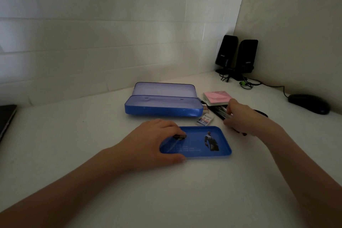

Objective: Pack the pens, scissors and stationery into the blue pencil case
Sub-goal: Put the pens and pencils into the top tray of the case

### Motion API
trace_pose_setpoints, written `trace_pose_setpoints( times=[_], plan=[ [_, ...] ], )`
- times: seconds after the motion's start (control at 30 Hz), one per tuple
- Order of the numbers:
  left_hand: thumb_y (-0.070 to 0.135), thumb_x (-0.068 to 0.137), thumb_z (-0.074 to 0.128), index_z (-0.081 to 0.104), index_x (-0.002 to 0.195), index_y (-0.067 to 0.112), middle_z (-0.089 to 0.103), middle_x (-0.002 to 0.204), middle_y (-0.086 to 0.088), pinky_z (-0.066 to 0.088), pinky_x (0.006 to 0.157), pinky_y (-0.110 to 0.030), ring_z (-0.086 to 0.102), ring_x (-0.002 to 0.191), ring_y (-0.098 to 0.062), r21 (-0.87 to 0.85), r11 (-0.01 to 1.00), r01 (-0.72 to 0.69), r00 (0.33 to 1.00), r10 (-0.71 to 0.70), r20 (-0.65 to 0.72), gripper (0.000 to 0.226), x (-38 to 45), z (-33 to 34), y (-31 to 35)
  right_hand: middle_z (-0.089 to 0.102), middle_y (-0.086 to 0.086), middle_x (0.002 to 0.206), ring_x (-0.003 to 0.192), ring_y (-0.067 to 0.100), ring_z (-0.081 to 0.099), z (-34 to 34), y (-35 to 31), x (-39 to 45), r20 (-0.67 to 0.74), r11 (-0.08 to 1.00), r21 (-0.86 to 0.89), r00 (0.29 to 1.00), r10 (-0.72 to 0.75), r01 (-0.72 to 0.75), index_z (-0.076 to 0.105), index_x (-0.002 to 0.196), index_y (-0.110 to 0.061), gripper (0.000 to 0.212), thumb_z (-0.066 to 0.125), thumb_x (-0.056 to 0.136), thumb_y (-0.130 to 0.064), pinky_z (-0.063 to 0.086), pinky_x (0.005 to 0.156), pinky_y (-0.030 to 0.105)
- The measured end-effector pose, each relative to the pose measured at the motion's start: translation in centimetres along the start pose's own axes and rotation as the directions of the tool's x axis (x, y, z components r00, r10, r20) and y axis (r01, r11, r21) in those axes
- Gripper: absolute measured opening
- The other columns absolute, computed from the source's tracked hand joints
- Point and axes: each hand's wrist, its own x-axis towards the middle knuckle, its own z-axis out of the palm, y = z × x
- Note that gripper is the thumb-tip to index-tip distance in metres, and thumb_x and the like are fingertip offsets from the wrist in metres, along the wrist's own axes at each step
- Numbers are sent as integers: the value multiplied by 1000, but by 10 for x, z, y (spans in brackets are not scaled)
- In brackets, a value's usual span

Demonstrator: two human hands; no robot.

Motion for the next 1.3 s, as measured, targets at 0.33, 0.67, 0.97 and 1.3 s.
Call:
trace_pose_setpoints(
  times=[0.33, 0.67, 0.97, 1.3],
  plan=[
    [67, 75, 53, 50, 123, 39, 52, 121, 22, 38, 98, -23, 46, 110, 0, 9, 1000, 7, 1000, -7, 10, 56, 0, 1, -2, 58, 3, 73, 64, 16, 57, -3, 13, 13, -106, 979, 167, 990, -97, 114, 58, 100, -10, 14, 49, 94, -18, 46, 62, 29],
    [67, 75, 53, 49, 124, 40, 51, 122, 22, 38, 98, -22, 46, 110, 1, 9, 1000, 3, 1000, -3, 15, 55, 0, 0, -2, 58, 2, 102, 87, 19, 55, 0, 15, 16, -249, 974, 165, 962, -112, 156, 60, 104, -21, 22, 66, 84, -26, 43, 74, 31],
    [68, 75, 51, 49, 124, 39, 51, 122, 22, 39, 99, -24, 46, 111, 1, 9, 1000, -8, 1000, 8, 0, 57, 0, 1, -2, 52, -6, 74, 68, 17, 52, -23, 17, 3, -409, 986, -125, 900, -151, 109, 61, 95, -35, 19, 70, 78, -35, 34, 55, 26],
    [61, 69, 58, 35, 133, 41, 43, 129, 24, 37, 96, -13, 45, 116, 6, -489, 863, 127, 935, -269, -231, 71, 1, -4, 3, 51, -15, 44, 35, 5, 32, -14, -19, -21, -93, 789, 356, 859, -504, 501, 65, 87, -24, 12, 60, 86, -34, 28, 39, 8]
  ],
)
